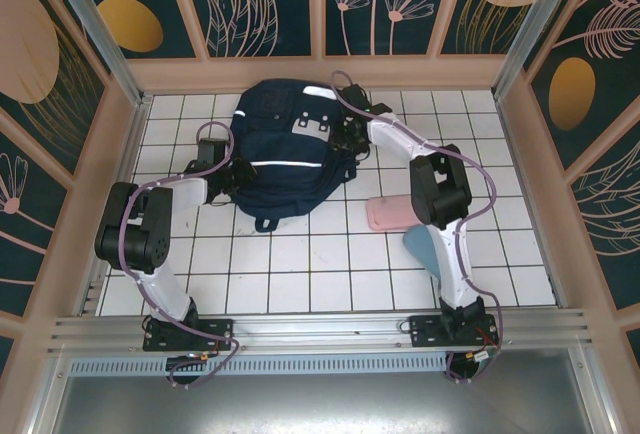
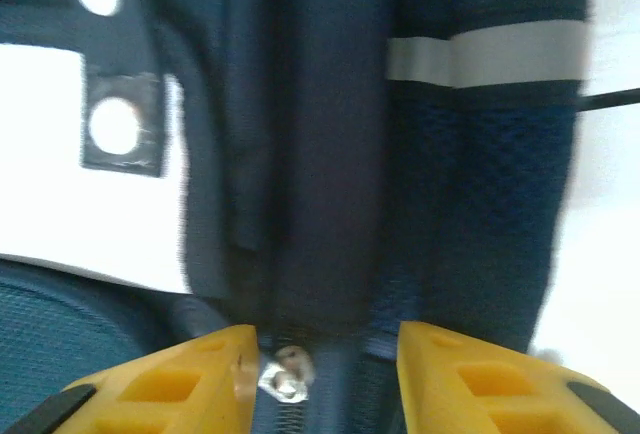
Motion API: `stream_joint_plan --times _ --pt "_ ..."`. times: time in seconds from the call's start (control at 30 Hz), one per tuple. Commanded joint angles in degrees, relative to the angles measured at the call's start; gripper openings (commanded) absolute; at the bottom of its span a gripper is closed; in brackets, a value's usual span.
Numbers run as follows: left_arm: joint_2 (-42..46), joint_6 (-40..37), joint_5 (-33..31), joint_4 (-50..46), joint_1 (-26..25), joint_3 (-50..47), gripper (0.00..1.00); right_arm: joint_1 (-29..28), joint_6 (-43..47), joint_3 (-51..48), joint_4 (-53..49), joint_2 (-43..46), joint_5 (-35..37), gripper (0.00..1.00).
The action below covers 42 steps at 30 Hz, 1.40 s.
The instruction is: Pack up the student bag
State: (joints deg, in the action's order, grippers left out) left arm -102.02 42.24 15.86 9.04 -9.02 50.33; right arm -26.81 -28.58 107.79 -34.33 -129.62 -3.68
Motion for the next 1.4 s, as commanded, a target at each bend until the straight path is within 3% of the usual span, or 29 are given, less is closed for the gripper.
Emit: stream_joint_plan --times 0.0,0.2,0.47,0.8,1.03,1.2,1.37 --pt "-6.0 -0.2 -5.6 -11.4 0.1 -2.9 0.14 0.0 8.0 -3.3 -0.9 3.8 1.3 0.41" --pt "-5.5 -0.3 -5.1 -11.5 0.1 -2.8 0.14 -1.1 20.5 -5.0 0.6 5.6 -1.6 0.49" --pt "-4.9 -0.5 -4.8 -11.7 0.2 -2.7 0.13 -1.2 24.5 -2.3 0.4 3.1 -1.8 0.51" --pt "-4.9 -0.7 -4.5 -11.6 0.1 -2.9 0.13 -1.0 20.3 -1.4 4.7 3.1 -0.5 0.53" --pt "-4.8 -0.8 -4.3 -11.5 0.2 -2.9 0.13 -1.4 20.9 0.4 1.2 -0.2 1.5 0.51" --pt "-4.8 -1.0 -4.4 -11.5 0.1 -2.8 0.13 -1.5 22.0 -1.2 0.4 -0.3 -0.5 0.46" --pt "-4.8 -0.8 -4.3 -11.4 0.1 -2.8 0.12 -1.4 23.6 -1.4 -0.9 -0.5 -4.1 0.51"
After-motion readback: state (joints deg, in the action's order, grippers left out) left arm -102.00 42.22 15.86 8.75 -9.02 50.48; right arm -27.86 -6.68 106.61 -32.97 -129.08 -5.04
